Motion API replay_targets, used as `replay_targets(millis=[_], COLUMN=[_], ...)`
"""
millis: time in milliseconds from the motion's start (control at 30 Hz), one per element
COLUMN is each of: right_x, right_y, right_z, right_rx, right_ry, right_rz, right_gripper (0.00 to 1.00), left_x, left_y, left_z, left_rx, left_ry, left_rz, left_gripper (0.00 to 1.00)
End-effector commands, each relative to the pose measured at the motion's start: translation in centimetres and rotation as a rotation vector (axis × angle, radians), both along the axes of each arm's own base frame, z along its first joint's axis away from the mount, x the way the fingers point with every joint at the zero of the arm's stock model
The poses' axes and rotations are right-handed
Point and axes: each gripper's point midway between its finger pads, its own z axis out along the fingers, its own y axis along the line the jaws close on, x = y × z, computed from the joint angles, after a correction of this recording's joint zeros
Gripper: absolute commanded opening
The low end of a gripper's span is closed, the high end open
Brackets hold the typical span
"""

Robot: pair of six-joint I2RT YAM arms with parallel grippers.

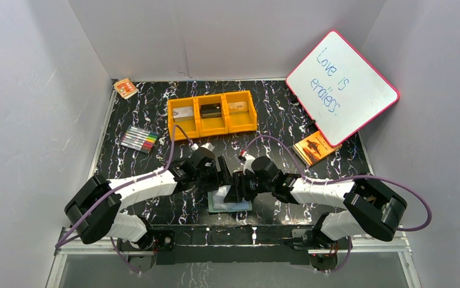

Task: Put the credit cards into the card holder
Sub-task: Open the card holder at the center of the board.

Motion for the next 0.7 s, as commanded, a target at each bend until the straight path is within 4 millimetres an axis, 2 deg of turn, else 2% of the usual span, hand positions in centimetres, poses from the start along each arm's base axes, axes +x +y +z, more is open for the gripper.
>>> replay_targets(millis=[0, 433, 667], right_x=[0.7, 0.6, 0.5], right_y=[1.5, 1.8, 1.7], right_z=[2.0, 2.5, 2.4], right_rx=[0.069, 0.089, 0.087], right_ry=[-0.048, -0.053, -0.046], right_rz=[0.031, 0.044, 0.044], right_gripper=[0.59, 0.58, 0.58], left_x=[0.4, 0.3, 0.2], left_y=[-0.8, -0.7, -0.6], left_z=[0.5, -0.9, -0.4], left_rx=[-0.017, 0.009, -0.011], left_ry=[0.005, 0.022, 0.007], left_rz=[-0.02, -0.028, -0.025], left_gripper=[0.73, 0.71, 0.73])
